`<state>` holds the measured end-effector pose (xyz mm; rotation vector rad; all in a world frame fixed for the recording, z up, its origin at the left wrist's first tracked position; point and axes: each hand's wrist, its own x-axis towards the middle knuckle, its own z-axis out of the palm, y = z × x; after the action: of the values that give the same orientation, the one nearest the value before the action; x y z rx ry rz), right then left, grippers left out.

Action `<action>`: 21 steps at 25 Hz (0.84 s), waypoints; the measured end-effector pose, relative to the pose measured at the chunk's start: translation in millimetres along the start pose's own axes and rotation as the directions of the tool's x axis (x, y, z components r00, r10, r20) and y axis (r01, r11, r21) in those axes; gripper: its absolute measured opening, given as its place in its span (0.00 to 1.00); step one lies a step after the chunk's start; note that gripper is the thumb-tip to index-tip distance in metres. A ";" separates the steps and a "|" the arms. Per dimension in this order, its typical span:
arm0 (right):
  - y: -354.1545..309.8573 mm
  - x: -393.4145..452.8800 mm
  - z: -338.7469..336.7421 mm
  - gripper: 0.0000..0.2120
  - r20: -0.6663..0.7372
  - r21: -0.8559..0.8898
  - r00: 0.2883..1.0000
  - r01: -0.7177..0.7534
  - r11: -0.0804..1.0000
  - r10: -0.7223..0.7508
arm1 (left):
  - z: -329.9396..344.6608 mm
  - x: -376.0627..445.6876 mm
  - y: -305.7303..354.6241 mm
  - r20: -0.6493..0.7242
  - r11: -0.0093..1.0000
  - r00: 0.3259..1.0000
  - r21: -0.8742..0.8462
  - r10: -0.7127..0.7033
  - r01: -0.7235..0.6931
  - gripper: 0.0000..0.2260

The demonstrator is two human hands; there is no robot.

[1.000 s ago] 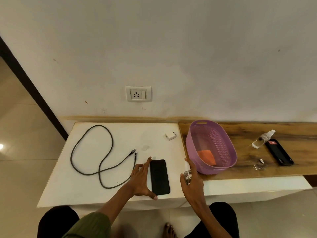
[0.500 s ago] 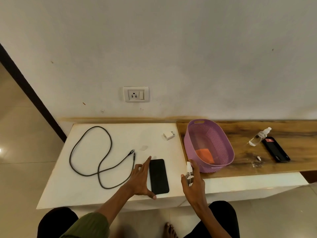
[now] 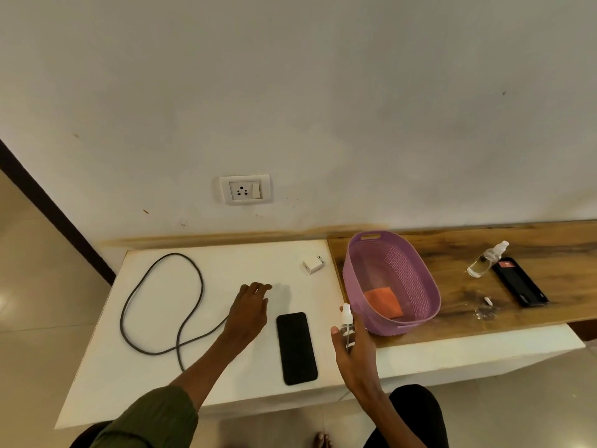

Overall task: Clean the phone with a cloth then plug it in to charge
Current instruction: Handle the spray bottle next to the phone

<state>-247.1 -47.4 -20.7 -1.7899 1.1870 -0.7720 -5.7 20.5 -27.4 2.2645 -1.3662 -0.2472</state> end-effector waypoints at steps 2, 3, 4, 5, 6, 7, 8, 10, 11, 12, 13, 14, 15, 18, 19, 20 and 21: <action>1.7 6.0 0.8 0.25 -0.004 0.033 1.000 -0.009 0.999 0.010 | 0.1 16.6 -1.7 -0.027 0.999 1.000 0.037 -0.009 0.010 0.17; 1.6 8.9 1.6 0.25 -0.003 0.044 1.000 -0.010 0.999 0.010 | 1.6 24.3 -3.1 -0.028 0.998 0.999 0.054 -0.018 0.020 0.18; 1.0 9.9 2.1 0.24 -0.002 0.051 1.000 -0.005 0.999 0.005 | 4.1 29.4 -4.8 -0.012 0.997 1.000 0.074 -0.028 0.029 0.18; 0.2 12.6 2.9 0.24 -0.004 0.056 1.000 0.002 0.998 -0.001 | 7.8 34.9 -6.0 0.017 0.996 0.999 0.089 -0.031 0.030 0.18; -0.4 15.0 4.3 0.23 -0.009 0.063 1.000 0.006 0.998 -0.006 | 11.6 39.3 -7.8 0.056 0.995 0.998 0.097 -0.032 0.027 0.18; -1.4 17.5 5.8 0.23 -0.012 0.071 1.000 0.004 0.997 -0.003 | 15.2 41.5 -9.8 0.090 0.995 0.995 0.098 -0.036 0.027 0.18; -2.4 21.0 7.6 0.23 -0.010 0.077 1.000 0.001 0.997 0.000 | 18.4 42.0 -11.9 0.101 0.996 0.994 0.081 -0.045 0.037 0.18; -2.6 29.8 11.8 0.23 -0.002 0.076 1.000 0.003 0.997 -0.003 | 24.2 37.6 -14.3 0.078 0.999 0.996 -0.001 -0.046 0.046 0.19; -3.0 33.8 14.7 0.22 0.004 0.072 1.000 0.006 0.997 -0.006 | 25.5 34.3 -13.5 0.075 0.997 0.996 -0.058 -0.040 0.044 0.20; -5.0 37.9 17.2 0.22 0.015 0.066 1.000 0.010 0.998 -0.011 | 24.8 32.9 -10.8 0.079 0.992 0.996 -0.119 -0.041 0.051 0.22; -7.7 41.2 19.9 0.20 0.032 0.059 0.999 0.012 0.998 -0.014 | 22.2 34.4 -6.8 0.094 0.980 0.994 -0.185 -0.055 0.071 0.23; -10.5 44.1 23.1 0.19 0.050 0.052 0.999 0.014 0.999 -0.016 | 18.7 38.7 -2.2 0.109 0.967 0.991 -0.236 -0.075 0.099 0.24; -13.4 47.8 25.6 0.19 0.067 0.047 0.998 0.017 0.999 -0.021 | 13.8 44.8 4.5 0.106 0.954 0.989 -0.271 -0.105 0.131 0.22; -24.2 60.4 33.8 0.20 0.125 0.053 0.991 0.032 0.998 -0.038 | -10.9 58.8 28.4 -0.013 0.911 0.992 -0.397 -0.127 0.112 0.11; -30.0 64.4 37.5 0.19 0.146 0.053 0.988 0.050 0.997 -0.057 | -22.1 61.6 35.4 -0.053 0.893 0.992 -0.443 -0.110 0.076 0.11; -36.3 68.2 41.3 0.19 0.169 0.058 0.982 0.073 0.996 -0.081 | -32.5 64.3 40.8 -0.092 0.881 0.991 -0.472 -0.093 0.039 0.11; -42.6 71.6 45.6 0.20 0.188 0.069 0.977 0.088 0.994 -0.100 | -42.0 66.3 45.8 -0.134 0.875 0.988 -0.483 -0.078 0.003 0.10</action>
<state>-165.3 -91.4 -1.0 -1.8355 0.9495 -0.6651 6.9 -41.9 37.4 1.8509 -1.0381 -0.3778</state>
